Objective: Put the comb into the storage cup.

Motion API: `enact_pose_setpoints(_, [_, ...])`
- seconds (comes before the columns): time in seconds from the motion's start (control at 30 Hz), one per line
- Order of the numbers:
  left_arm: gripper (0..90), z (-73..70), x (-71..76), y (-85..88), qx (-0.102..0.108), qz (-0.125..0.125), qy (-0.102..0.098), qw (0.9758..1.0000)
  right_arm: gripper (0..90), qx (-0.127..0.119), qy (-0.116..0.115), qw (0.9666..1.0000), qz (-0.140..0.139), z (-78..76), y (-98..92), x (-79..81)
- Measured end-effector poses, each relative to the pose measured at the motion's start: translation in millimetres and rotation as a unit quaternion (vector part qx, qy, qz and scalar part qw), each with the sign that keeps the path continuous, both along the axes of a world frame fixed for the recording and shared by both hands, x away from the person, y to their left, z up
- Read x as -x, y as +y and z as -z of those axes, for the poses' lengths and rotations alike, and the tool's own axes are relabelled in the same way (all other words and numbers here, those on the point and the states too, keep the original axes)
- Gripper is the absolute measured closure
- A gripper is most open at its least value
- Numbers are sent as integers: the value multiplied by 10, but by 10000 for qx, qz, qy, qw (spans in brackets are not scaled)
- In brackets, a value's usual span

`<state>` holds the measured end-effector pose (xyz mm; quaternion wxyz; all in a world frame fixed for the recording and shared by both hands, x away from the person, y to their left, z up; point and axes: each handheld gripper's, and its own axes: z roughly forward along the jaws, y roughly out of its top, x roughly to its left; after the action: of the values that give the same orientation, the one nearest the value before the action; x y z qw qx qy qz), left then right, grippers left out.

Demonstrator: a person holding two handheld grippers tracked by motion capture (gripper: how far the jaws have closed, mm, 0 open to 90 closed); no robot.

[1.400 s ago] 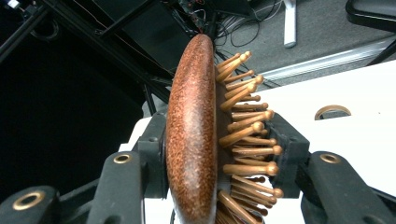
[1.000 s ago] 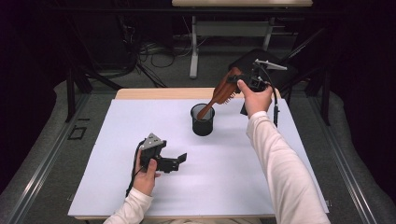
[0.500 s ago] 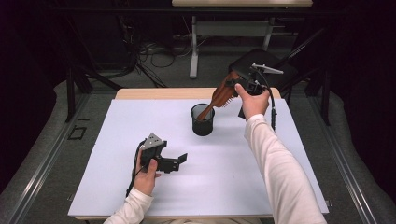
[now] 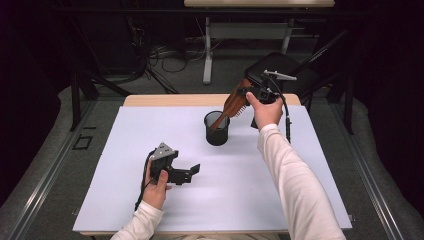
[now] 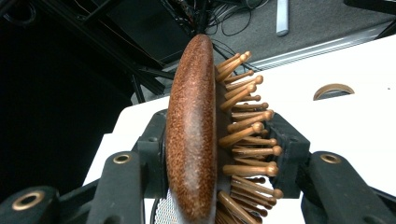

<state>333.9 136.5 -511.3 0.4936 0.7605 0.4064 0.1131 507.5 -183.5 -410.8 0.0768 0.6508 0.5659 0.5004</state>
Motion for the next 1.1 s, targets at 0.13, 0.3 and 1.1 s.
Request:
enact_pose_setpoints(0.13, [3,0,0,0,-1,-1,2,10000,494,40,14,10000,-8,17,35,-5])
enact_pose_setpoints(0.3, [3,4,-2,-5,-21,13,11,10000,494,64,26,10000,-17,28,61,-7])
enact_pose_setpoints(1.1, [3,16,-6,-17,-43,32,18,10000,493,186,7,9998,-45,87,128,-2])
